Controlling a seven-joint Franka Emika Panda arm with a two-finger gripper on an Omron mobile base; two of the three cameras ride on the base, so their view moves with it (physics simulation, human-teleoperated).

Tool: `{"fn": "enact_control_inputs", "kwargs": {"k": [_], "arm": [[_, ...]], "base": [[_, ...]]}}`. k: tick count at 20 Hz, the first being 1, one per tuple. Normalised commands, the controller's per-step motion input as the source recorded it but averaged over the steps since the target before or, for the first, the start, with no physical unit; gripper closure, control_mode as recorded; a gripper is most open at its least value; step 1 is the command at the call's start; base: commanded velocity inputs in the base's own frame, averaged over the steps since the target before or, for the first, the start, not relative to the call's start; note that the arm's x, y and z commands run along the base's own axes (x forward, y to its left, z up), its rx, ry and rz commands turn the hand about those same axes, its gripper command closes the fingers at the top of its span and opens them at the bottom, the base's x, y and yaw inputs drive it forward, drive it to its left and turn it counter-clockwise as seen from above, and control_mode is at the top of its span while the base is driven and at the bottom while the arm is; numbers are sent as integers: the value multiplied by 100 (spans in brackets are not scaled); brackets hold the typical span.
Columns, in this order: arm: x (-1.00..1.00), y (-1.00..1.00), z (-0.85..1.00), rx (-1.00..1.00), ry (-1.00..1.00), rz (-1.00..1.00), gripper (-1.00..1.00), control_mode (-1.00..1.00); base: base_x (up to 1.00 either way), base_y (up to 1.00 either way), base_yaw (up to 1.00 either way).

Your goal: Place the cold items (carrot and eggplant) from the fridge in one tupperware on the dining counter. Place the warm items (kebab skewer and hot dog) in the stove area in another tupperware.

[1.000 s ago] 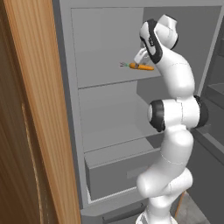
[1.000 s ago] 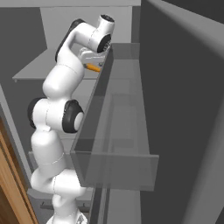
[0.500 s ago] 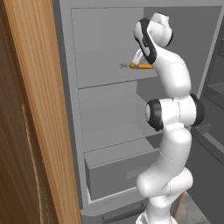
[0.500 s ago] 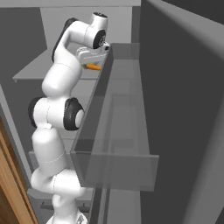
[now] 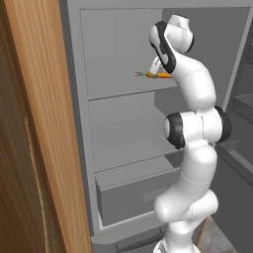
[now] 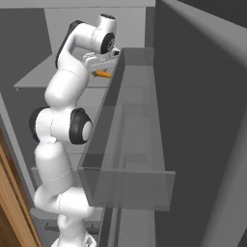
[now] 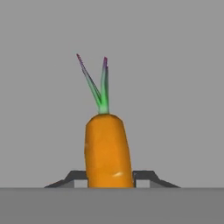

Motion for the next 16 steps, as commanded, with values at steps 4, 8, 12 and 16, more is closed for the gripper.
{"fn": "enact_control_inputs", "kwargs": {"k": [4, 8, 12, 16], "arm": [[-59, 8, -20, 1, -9, -1, 100, -100], [-83, 17, -4, 7, -23, -15, 100, -100], [-100, 18, -8, 7, -40, -16, 100, -100], [-100, 19, -4, 11, -34, -18, 100, -100]], "base": [[0, 0, 0], [0, 0, 0], [0, 0, 0], [0, 0, 0]]}}
